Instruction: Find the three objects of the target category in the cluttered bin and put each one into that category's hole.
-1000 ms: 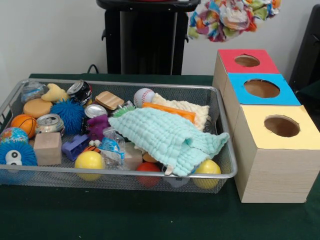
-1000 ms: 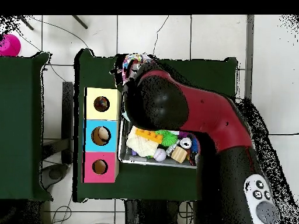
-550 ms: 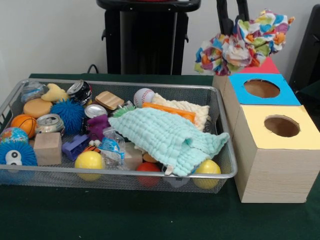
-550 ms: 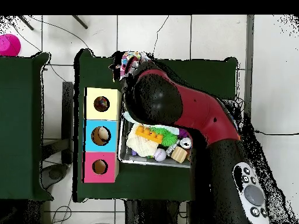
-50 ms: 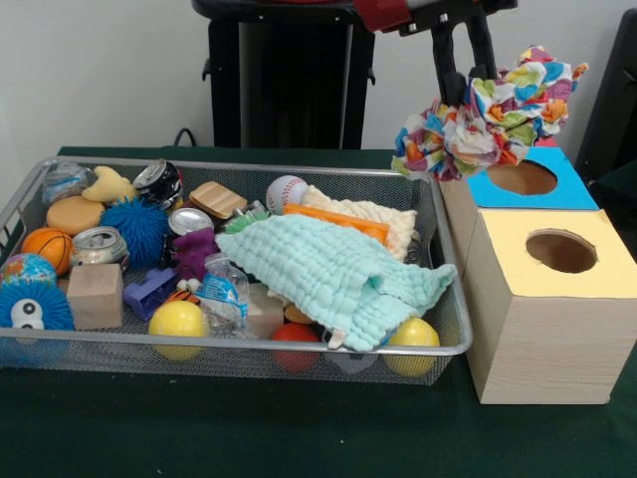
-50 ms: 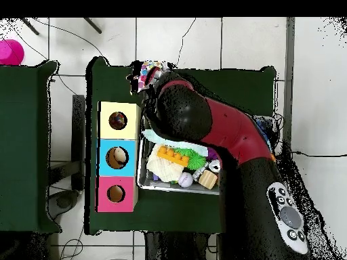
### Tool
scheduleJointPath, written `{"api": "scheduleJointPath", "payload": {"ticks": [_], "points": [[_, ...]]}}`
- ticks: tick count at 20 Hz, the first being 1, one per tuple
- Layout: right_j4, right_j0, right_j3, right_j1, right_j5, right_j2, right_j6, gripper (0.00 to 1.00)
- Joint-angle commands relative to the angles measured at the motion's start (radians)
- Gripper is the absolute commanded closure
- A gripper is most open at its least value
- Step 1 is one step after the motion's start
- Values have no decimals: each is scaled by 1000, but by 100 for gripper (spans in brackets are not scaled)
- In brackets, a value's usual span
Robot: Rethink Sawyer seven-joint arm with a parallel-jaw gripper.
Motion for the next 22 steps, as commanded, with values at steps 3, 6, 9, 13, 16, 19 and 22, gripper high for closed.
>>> {"api": "scheduleJointPath", "payload": {"ticks": [3,6,9,13,16,19,22], "points": [[76,-33,149,52,-61,66,198,100],[89,-37,158,53,-69,82,189,100],[115,-38,177,52,-84,96,204,100],[130,-44,209,52,-115,115,213,100],[138,-42,222,53,-134,122,219,100],[145,-37,230,53,-148,118,218,100],[146,-25,231,57,-160,109,222,100]]}}
